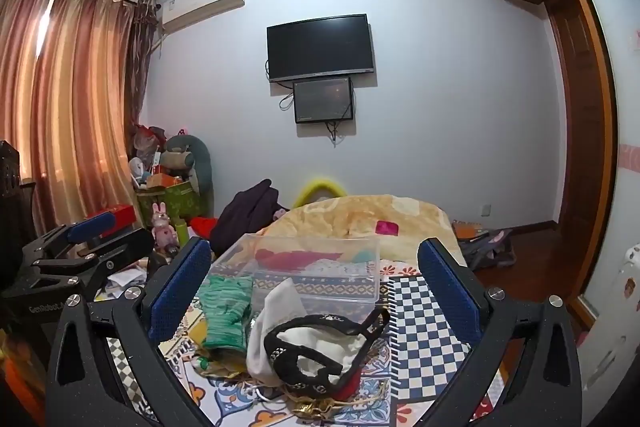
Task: Organize soft objects
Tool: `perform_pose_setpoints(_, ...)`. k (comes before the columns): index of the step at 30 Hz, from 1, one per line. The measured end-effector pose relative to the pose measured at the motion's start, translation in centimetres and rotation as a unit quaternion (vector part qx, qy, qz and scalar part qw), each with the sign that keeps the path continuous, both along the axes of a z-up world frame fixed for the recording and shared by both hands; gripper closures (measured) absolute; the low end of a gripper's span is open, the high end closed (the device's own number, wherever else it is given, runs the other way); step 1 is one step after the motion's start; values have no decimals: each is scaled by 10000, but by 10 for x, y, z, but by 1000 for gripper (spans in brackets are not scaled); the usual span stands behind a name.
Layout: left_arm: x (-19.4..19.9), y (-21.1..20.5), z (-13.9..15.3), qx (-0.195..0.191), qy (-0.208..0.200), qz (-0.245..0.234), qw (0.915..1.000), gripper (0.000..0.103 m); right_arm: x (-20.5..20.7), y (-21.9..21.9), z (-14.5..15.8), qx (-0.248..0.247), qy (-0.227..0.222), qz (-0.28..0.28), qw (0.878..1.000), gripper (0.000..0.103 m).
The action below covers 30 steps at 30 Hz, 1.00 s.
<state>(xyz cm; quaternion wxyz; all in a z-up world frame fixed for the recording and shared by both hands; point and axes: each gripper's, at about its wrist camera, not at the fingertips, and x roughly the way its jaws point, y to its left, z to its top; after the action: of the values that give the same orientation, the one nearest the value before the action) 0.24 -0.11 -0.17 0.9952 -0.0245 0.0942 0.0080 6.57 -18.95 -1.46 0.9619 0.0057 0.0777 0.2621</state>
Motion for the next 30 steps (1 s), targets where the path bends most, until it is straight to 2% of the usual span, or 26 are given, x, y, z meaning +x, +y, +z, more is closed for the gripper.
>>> perform_pose_setpoints(30, -5, -3, 6, 0, -8, -65, 10000, 0, 1, 1, -2, 69, -7, 10, 10000, 0)
